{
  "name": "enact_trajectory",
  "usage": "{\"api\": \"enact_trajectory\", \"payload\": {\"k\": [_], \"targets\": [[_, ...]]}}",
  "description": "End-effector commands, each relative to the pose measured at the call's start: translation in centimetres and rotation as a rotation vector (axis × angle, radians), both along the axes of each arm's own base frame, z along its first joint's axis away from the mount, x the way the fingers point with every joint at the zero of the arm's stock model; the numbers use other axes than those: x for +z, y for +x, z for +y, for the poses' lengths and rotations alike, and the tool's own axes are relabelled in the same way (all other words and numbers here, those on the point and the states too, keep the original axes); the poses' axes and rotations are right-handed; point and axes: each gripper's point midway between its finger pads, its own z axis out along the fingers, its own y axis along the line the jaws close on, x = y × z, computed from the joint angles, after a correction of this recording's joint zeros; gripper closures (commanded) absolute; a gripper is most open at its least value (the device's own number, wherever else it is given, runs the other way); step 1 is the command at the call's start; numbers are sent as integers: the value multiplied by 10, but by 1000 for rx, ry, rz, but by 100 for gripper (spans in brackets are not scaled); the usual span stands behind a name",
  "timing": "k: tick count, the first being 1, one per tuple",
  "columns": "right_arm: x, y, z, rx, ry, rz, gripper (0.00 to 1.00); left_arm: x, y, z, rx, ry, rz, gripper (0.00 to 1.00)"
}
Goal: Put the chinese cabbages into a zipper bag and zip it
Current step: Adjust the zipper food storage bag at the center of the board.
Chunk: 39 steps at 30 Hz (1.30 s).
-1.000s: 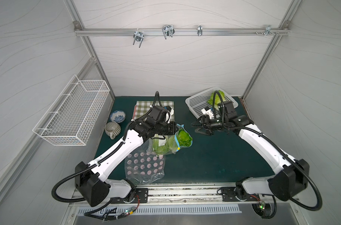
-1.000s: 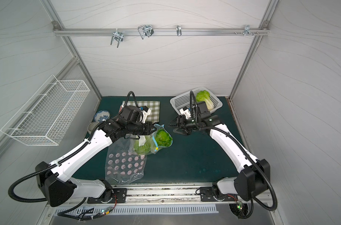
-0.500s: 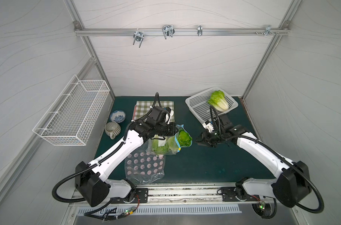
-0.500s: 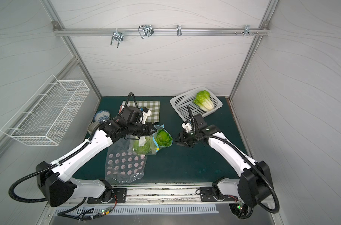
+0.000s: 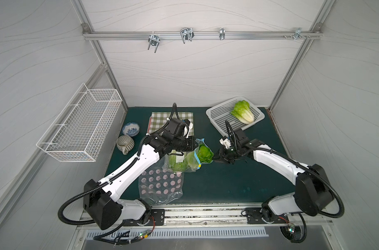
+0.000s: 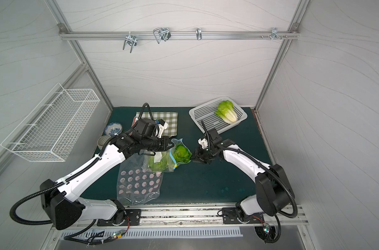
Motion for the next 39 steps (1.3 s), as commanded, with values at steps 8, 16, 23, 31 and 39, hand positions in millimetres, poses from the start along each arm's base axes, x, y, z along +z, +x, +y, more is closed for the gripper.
{"api": "enact_trajectory", "payload": {"k": [8, 16, 23, 31, 39], "targets": [[65, 6, 16, 85, 26, -179, 100, 42, -3, 8, 14, -52, -69, 100], [163, -17, 32, 265, 52, -326, 100, 124, -15, -5, 0, -293, -149, 100], [202, -9, 38, 318, 38, -474, 100, 132, -16, -21, 15, -342, -179, 100], [166, 19, 41, 254, 173, -344, 100, 66, 25, -31, 161, -351, -71, 100], [183, -5, 4, 224, 77, -419, 52, 59, 30, -15, 216, -340, -49, 100]]}}
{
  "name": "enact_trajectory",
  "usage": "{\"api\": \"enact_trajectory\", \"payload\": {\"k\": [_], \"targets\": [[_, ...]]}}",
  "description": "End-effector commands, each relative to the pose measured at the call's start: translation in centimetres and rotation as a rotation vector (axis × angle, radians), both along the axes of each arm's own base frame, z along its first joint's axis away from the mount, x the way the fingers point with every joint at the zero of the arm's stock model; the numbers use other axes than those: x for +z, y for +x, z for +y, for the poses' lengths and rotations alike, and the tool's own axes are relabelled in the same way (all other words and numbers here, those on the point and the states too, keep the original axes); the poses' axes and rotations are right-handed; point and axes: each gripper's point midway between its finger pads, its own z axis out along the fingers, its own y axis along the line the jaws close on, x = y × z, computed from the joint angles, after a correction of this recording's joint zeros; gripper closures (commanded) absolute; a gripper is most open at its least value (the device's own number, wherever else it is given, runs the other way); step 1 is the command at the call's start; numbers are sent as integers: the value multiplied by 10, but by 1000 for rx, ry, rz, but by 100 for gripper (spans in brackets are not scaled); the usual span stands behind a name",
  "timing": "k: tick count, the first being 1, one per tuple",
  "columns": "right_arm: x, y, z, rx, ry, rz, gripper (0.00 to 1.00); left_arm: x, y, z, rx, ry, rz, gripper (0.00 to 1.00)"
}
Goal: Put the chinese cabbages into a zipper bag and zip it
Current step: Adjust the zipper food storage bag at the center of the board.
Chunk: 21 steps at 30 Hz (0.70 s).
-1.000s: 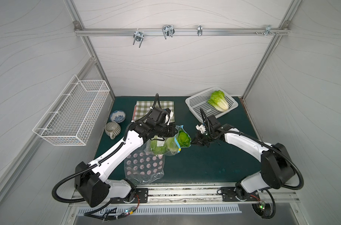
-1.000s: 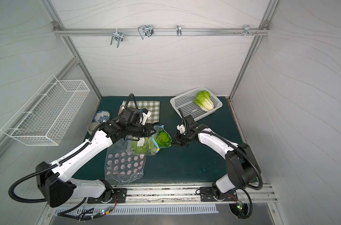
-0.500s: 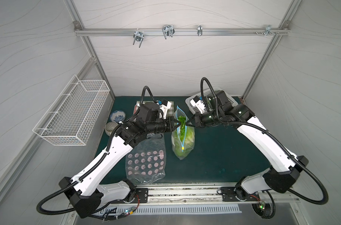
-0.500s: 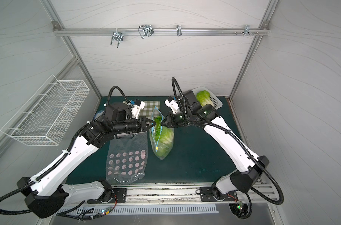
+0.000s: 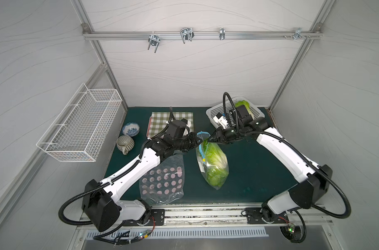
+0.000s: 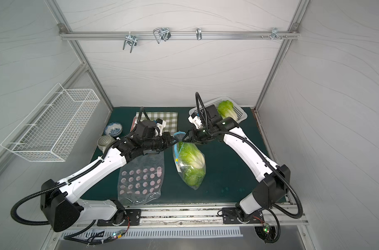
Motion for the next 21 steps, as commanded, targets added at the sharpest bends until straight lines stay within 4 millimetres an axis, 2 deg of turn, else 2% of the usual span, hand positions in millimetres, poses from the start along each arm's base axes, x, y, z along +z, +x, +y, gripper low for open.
{"api": "enact_trajectory", "payload": {"k": [1, 3, 5, 8, 11, 18, 21], "targets": [[28, -27, -26, -28, -6, -89, 48, 42, 9, 3, 38, -82, -99, 100], [24, -41, -38, -46, -73, -152, 41, 43, 9, 3, 40, -83, -100, 100], [8, -58, -43, -58, -175, -234, 36, 43, 8, 3, 41, -88, -95, 100], [-10, -78, -41, -94, -259, -374, 34, 47, 7, 2, 39, -104, -100, 100], [-10, -90, -32, -100, -282, -472, 34, 50, 5, 5, 41, -106, -107, 100], [-15, -82, 10, -41, -361, -577, 35, 49, 5, 5, 41, -101, -104, 100], [-23, -69, 15, -62, -424, -610, 43, 51, 4, 5, 39, -108, -102, 100]]}}
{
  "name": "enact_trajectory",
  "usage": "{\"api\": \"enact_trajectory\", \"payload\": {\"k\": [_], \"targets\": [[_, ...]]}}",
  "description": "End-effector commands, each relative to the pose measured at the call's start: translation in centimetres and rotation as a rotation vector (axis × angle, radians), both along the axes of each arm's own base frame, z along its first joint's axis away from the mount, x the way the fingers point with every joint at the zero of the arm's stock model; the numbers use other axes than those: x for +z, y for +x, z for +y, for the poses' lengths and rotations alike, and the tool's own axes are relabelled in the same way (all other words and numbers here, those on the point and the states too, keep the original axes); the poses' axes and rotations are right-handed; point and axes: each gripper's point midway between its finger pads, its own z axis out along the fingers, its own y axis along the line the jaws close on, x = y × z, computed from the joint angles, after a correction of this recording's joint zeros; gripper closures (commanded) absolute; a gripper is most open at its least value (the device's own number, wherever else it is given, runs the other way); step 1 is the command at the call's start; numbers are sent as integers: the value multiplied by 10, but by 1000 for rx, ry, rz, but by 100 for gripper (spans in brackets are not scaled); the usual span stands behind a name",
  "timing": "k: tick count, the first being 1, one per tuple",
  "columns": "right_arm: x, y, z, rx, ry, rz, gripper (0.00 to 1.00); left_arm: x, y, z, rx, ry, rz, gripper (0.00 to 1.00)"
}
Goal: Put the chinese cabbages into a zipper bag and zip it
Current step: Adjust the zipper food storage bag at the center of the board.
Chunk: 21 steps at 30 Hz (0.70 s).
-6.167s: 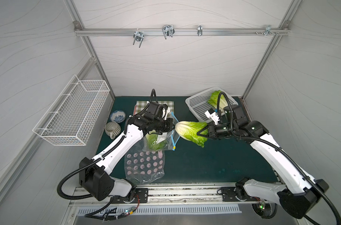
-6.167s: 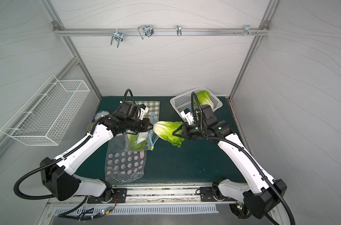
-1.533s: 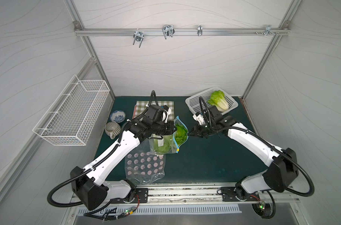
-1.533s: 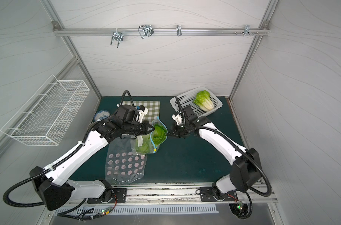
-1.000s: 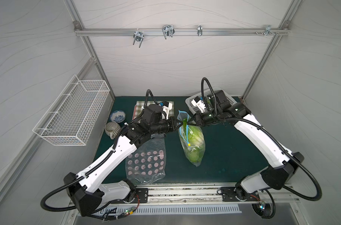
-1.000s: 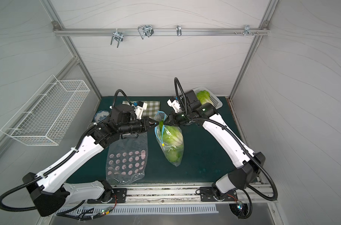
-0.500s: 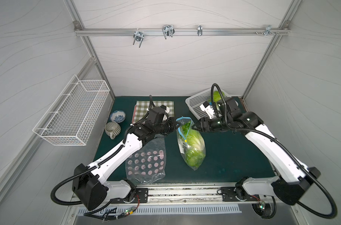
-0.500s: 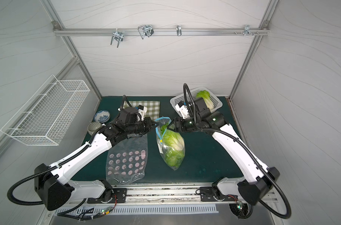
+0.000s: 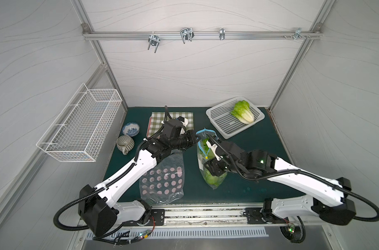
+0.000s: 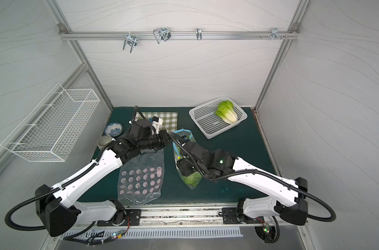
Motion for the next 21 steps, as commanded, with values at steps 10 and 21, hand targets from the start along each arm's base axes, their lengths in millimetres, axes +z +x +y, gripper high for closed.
{"api": "enact_trajectory", "payload": {"k": [10, 21], "targets": [[52, 23, 7, 118, 17, -226, 100, 56, -5, 10, -19, -33, -121, 92], [91, 50, -65, 200, 270, -135, 100, 105, 17, 55, -57, -28, -366, 18]]}}
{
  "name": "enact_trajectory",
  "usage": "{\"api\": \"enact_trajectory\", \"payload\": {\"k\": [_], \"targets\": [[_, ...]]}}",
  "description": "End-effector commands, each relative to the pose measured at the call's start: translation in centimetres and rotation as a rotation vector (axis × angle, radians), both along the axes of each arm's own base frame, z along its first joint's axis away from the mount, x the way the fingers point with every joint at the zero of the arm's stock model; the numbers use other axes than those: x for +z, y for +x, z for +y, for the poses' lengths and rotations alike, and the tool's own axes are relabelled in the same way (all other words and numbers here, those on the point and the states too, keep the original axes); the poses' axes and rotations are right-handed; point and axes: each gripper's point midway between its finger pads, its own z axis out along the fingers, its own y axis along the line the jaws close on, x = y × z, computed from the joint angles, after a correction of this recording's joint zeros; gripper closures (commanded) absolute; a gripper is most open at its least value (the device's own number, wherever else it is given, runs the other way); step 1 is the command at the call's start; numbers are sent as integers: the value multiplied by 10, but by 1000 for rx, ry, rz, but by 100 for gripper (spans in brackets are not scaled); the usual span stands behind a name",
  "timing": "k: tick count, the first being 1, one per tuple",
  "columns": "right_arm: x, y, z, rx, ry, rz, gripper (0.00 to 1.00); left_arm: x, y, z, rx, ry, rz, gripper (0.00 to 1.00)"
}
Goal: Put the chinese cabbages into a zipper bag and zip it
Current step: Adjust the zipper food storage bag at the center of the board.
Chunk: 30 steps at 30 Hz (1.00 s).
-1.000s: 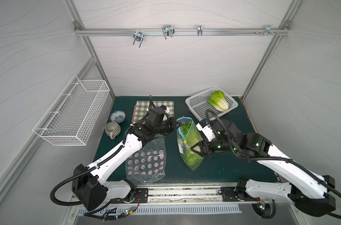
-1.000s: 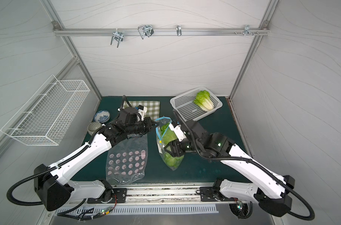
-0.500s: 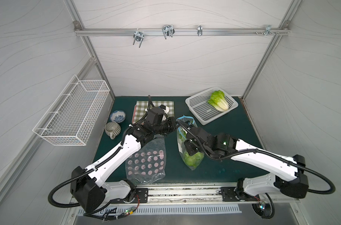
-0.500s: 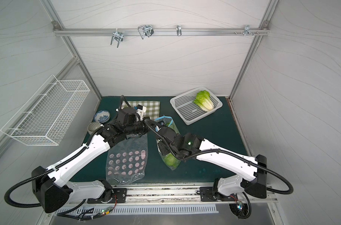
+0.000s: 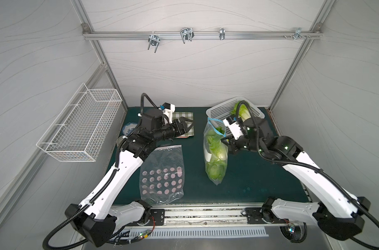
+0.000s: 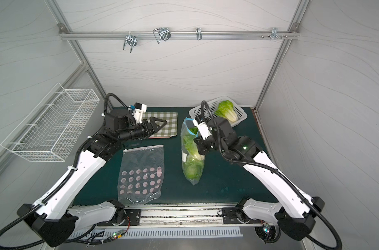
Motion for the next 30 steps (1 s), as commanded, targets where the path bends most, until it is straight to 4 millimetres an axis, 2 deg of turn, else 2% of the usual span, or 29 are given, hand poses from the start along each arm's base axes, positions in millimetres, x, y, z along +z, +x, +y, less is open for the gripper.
{"api": "enact_trajectory", "payload": {"k": [1, 3, 6, 9, 14, 20, 24, 30], "targets": [[7, -13, 2, 151, 86, 0, 100, -1, 15, -3, -59, 25, -107, 17], [3, -4, -8, 118, 76, -18, 100, -14, 25, -15, -117, 12, -130, 19], [-7, 9, -33, 28, 27, 21, 100, -28, 47, -32, -150, -70, -124, 22], [-9, 10, -57, -37, 56, 81, 100, -33, 60, -54, -223, -107, -101, 23], [-13, 7, -76, -100, 80, 89, 100, -42, 68, -108, -374, -79, -154, 20], [-28, 19, -104, -233, -5, 99, 100, -63, 97, -151, -475, -173, -112, 17], [-35, 25, -109, -258, -19, 117, 100, -59, 95, -178, -568, -249, -121, 15], [-37, 31, -117, -304, -33, 119, 100, -61, 84, -201, -674, -305, -139, 15]]}}
